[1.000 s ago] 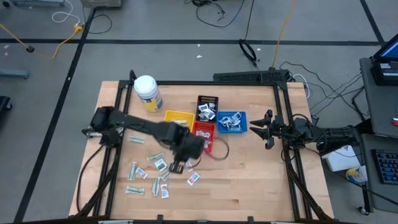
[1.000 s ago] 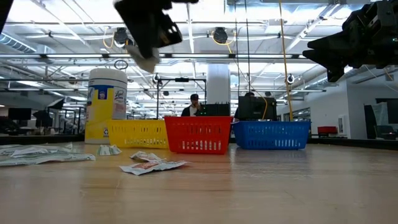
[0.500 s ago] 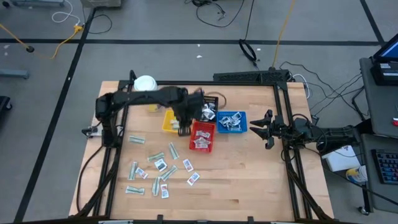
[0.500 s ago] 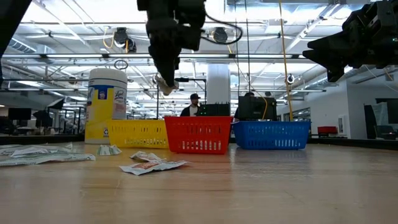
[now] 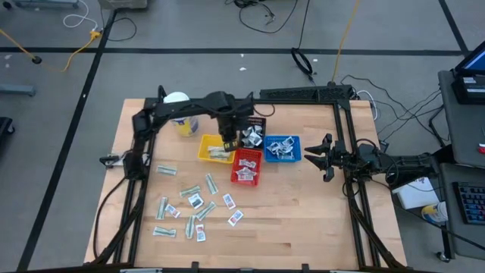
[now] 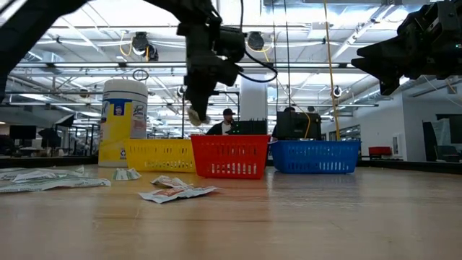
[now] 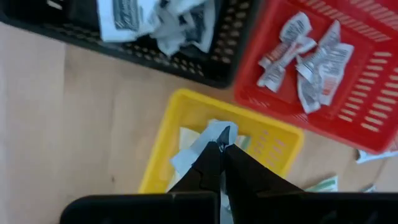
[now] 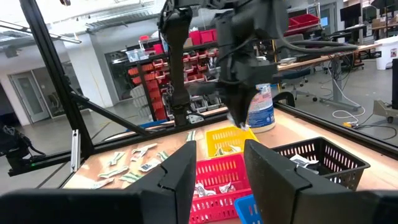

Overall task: Pick & Place First Aid Supplies
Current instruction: Put the towelette pack into the black bin

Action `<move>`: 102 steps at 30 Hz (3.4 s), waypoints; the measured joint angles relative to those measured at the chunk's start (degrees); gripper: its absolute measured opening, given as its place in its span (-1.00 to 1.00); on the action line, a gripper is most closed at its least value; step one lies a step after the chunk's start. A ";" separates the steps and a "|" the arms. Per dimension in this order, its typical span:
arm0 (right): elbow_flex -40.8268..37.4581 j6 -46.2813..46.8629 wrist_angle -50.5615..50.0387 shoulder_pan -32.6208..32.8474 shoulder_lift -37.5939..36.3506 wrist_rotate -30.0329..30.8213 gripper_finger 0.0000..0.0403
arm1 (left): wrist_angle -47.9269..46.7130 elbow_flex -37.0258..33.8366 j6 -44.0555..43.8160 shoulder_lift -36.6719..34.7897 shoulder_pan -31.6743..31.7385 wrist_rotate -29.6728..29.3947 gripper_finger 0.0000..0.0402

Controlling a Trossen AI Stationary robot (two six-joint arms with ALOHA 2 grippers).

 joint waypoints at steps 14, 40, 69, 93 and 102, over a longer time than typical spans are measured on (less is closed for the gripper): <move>-0.01 -0.01 0.00 0.00 -0.01 -0.01 -0.35 | -8.15 26.32 1.33 15.51 2.06 -0.18 -0.98; 0.00 -0.01 -0.08 0.00 -0.02 0.00 -0.35 | 3.22 26.07 -0.91 21.33 1.00 -2.74 -0.59; 0.00 -0.01 -0.14 0.00 0.00 0.00 -0.35 | -10.74 26.07 -31.98 18.07 4.25 -1.54 0.23; 0.01 0.00 -0.21 0.01 0.00 0.00 -0.35 | 6.23 -6.01 -42.48 -4.46 -10.12 1.33 0.13; -0.01 0.00 -0.35 0.00 -0.02 0.00 -0.35 | 11.88 -28.41 -54.85 -20.02 -19.57 0.82 0.13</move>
